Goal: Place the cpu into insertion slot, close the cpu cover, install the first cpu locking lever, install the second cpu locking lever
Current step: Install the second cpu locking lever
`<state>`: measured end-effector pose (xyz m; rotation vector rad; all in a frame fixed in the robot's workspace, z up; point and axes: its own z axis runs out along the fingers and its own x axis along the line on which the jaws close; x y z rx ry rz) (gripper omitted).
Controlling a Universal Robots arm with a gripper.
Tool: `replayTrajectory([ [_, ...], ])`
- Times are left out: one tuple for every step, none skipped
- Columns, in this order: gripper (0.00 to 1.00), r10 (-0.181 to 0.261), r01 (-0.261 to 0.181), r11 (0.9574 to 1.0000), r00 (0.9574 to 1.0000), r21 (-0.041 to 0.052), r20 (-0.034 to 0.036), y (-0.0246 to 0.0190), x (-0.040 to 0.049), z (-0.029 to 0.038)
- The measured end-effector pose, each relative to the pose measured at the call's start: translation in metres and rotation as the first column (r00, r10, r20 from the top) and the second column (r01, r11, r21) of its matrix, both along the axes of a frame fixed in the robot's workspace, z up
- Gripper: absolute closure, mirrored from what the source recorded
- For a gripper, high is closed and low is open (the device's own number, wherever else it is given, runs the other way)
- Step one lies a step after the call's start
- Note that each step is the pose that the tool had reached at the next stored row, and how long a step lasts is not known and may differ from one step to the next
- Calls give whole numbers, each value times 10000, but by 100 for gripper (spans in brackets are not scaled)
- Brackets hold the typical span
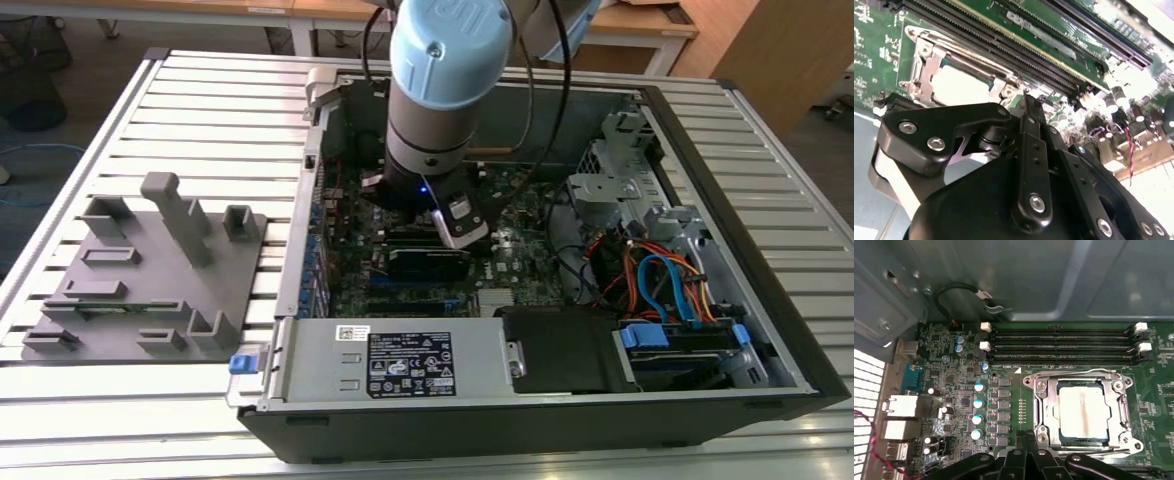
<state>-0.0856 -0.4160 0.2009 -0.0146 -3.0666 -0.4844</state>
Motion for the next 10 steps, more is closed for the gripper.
replayTrajectory([
  [90,0,0,10000,10000,1,1,0,0,21],
  [90,0,0,10000,10000,1,0,0,-1,47],
  [90,-1,1,10000,10000,0,-1,0,-2,72],
  [90,-1,1,10000,10000,0,0,0,-2,93],
  [90,-1,1,10000,10000,0,-1,0,-2,104],
  [90,-1,1,10000,10000,3,-3,0,-2,104],
  [90,-1,1,10000,10000,1,-9,0,-2,105],
  [90,-1,1,10000,10000,0,-14,0,-2,105],
  [90,0,0,10000,10000,0,-15,0,-2,105],
  [90,-1,1,10000,10000,0,-17,0,-2,105],
])
